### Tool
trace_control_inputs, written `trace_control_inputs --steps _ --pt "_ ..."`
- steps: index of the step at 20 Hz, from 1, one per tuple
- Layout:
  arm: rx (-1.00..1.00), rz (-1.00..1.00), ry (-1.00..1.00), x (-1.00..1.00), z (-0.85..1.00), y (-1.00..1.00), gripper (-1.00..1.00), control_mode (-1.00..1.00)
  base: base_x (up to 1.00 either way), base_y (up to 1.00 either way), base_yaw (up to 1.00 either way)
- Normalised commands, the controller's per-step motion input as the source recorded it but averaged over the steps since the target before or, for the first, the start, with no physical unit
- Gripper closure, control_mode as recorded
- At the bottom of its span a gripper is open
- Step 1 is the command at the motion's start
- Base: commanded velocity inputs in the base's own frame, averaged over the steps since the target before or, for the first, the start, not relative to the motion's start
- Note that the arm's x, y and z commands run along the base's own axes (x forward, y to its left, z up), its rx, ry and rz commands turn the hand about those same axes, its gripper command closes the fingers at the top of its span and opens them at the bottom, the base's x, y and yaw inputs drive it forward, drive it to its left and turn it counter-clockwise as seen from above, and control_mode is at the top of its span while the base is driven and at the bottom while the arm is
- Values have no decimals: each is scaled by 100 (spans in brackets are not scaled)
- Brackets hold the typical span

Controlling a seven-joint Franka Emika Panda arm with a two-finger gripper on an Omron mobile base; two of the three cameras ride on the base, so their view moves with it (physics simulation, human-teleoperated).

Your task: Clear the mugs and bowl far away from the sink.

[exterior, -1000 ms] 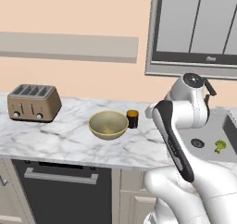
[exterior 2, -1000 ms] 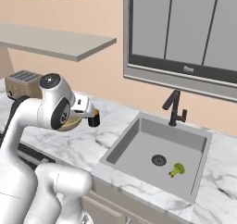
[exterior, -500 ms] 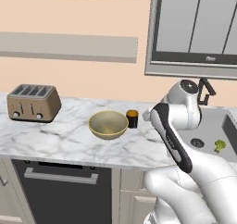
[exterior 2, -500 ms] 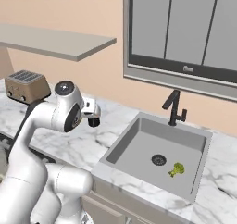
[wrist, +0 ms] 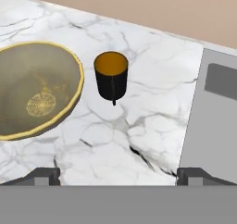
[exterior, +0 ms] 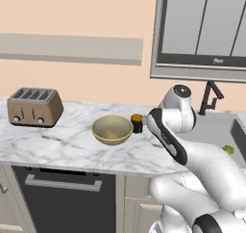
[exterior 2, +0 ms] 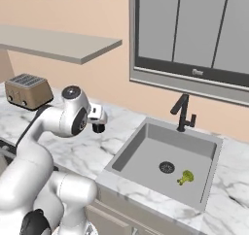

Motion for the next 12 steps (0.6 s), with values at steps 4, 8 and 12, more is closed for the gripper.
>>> trace_control_inputs --steps 4,8,12 --pt "1 2 0 22 -13 0 -100 -100 0 0 0" --pt "0 0 4 30 -17 3 -100 -100 0 0 0" --pt "-1 0 22 31 -9 13 -100 -100 0 0 0"
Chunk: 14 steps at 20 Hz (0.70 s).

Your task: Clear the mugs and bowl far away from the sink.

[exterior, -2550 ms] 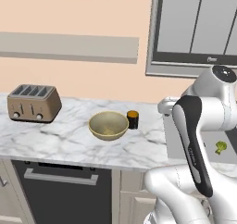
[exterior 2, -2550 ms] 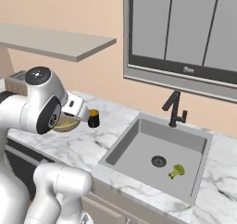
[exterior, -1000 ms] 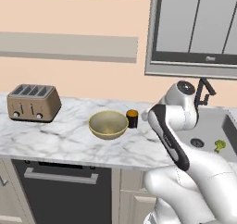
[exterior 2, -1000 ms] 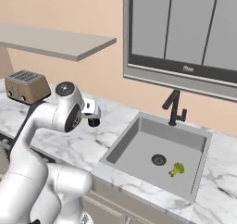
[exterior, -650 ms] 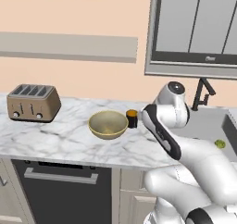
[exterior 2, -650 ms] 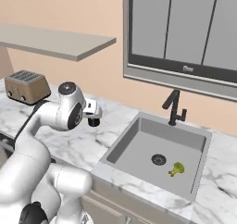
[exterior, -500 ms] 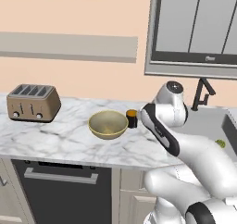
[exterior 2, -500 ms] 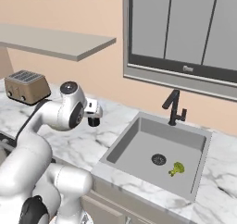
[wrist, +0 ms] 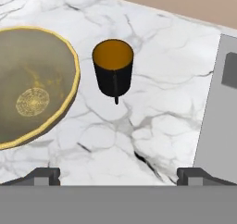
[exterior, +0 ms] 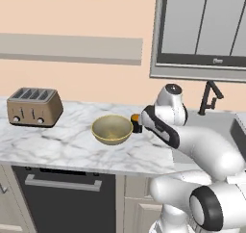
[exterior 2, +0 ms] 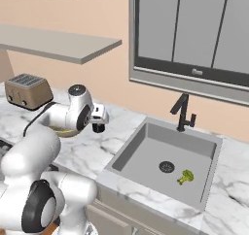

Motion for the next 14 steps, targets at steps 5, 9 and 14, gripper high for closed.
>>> trace_control_inputs --steps 5,9,14 --pt "-3 0 20 42 -1 13 -100 -100 0 0 0" --pt "0 0 7 26 -11 0 -100 -100 0 0 0" --pt "0 0 0 3 -24 0 -100 -100 0 0 0"
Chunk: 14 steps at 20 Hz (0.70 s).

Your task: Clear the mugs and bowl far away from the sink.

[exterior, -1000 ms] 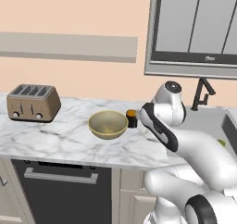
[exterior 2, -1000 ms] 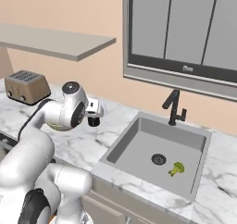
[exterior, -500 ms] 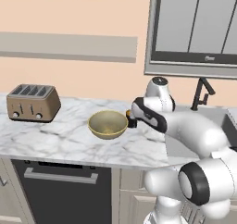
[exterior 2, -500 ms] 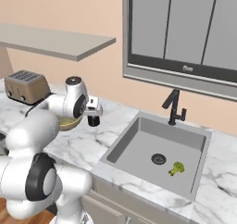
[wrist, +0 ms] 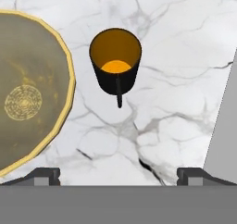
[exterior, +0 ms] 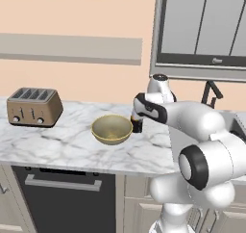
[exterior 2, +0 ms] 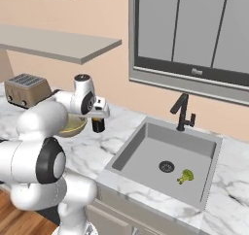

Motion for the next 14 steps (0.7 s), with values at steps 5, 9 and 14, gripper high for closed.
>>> trace_control_inputs --steps 5,9,14 --pt "0 0 3 7 -29 0 -100 -100 0 0 0" --pt "0 0 2 8 -20 0 -100 -100 0 0 0" --pt "0 0 0 1 -29 0 -100 -100 0 0 0"
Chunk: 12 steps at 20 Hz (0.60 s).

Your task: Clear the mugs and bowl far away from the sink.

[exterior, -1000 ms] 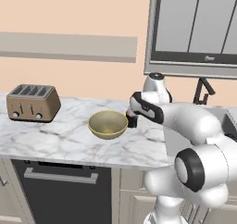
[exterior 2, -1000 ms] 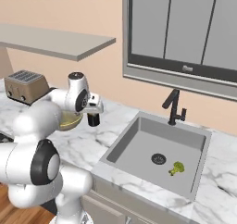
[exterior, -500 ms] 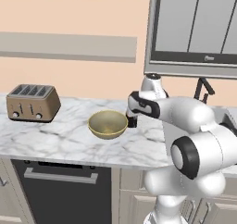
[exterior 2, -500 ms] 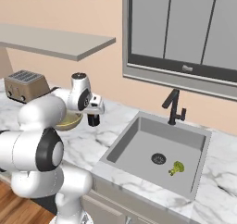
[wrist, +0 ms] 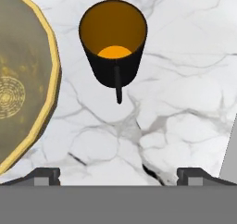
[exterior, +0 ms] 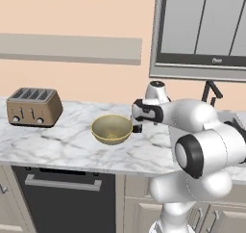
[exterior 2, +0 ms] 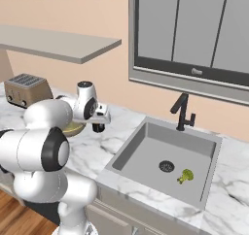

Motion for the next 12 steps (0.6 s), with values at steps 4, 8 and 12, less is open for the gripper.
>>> trace_control_inputs --steps 4,8,12 --pt "0 0 0 3 -24 0 -100 -100 0 0 0" --pt "0 0 -1 11 -15 0 -100 -100 0 0 0" --pt "0 1 0 31 -4 0 -100 -100 0 0 0"
